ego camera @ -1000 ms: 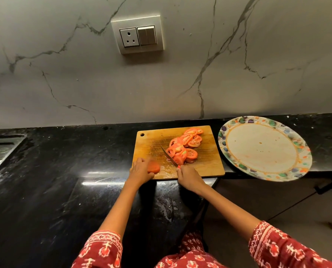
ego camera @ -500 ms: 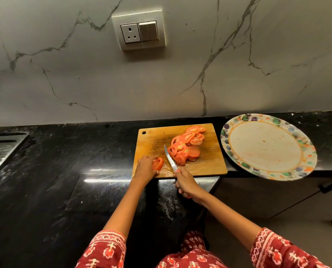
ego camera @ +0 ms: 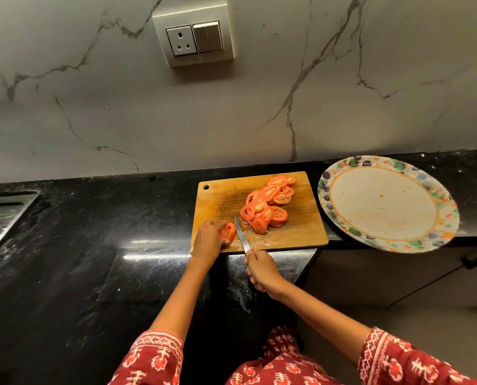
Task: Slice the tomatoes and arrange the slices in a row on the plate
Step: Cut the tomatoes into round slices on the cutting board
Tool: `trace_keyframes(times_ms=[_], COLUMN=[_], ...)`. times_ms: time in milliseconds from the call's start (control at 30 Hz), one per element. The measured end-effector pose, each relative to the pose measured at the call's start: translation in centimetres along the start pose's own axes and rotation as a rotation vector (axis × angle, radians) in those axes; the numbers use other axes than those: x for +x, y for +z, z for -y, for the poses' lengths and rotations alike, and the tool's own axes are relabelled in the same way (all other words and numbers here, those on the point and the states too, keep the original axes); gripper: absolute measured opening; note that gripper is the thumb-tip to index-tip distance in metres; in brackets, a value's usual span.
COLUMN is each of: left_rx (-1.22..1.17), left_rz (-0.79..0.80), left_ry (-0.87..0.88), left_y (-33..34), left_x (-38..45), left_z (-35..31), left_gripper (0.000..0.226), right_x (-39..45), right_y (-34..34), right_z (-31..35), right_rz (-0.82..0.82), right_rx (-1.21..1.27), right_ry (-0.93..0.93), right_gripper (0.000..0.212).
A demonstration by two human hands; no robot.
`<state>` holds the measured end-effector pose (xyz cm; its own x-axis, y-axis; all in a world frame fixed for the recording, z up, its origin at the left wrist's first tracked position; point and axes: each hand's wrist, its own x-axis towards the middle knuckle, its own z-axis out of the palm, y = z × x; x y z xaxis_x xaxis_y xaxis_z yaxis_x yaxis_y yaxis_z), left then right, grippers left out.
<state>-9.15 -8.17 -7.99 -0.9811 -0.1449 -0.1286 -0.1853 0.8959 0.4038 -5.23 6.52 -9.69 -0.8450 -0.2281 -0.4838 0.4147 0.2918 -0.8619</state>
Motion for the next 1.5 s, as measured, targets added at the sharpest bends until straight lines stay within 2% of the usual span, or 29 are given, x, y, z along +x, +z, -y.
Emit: trace_keyframes(times_ms=[167,433,633,900,1067,1267,1500], left_rx=[-0.008,-0.002,0.020,0.035,0.079,0.131,0.200], left_rz=[-0.009,-0.026,-0.017,-0.057,-0.062,-0.065,-0.043], left_ry=[-0.010,-0.017,-0.013,0.008,0.057,0.042,0.048], left_y=[0.0,0.3,0.6,0.8,1.4,1.4,1.4], left_x=[0.0,-0.2,0.1,0.2,0.2,-0.1,0.0], left_z=[-0.1,0.0,-0.1,0.2,0.2,0.2,-0.1], left_gripper=[0.056,0.055,0.053,0.049,0.036,0.040,0.037], right_x=[0.3,0.8,1.1,0.9,1.6,0.7,1.4], right_y=[0.2,1.1,1.1,1.8,1.6,1.8,2.1], right_z=[0.4,-0.4,0.7,-0.6,0.4,-1.4,0.7], right_rz=[-0.028,-0.061,-0.069,-0.061,-0.080,-0.066,-0.073], right_rx=[-0.015,-0.181,-0.118,-0.163,-0.167,-0.152,-0.130], right_ry=[-0.027,-0.070,-0.075,-0.090,-0.115,-0.091,-0.102], right_gripper=[0.027,0.033,0.037,0.035,0.038,0.035,0.038])
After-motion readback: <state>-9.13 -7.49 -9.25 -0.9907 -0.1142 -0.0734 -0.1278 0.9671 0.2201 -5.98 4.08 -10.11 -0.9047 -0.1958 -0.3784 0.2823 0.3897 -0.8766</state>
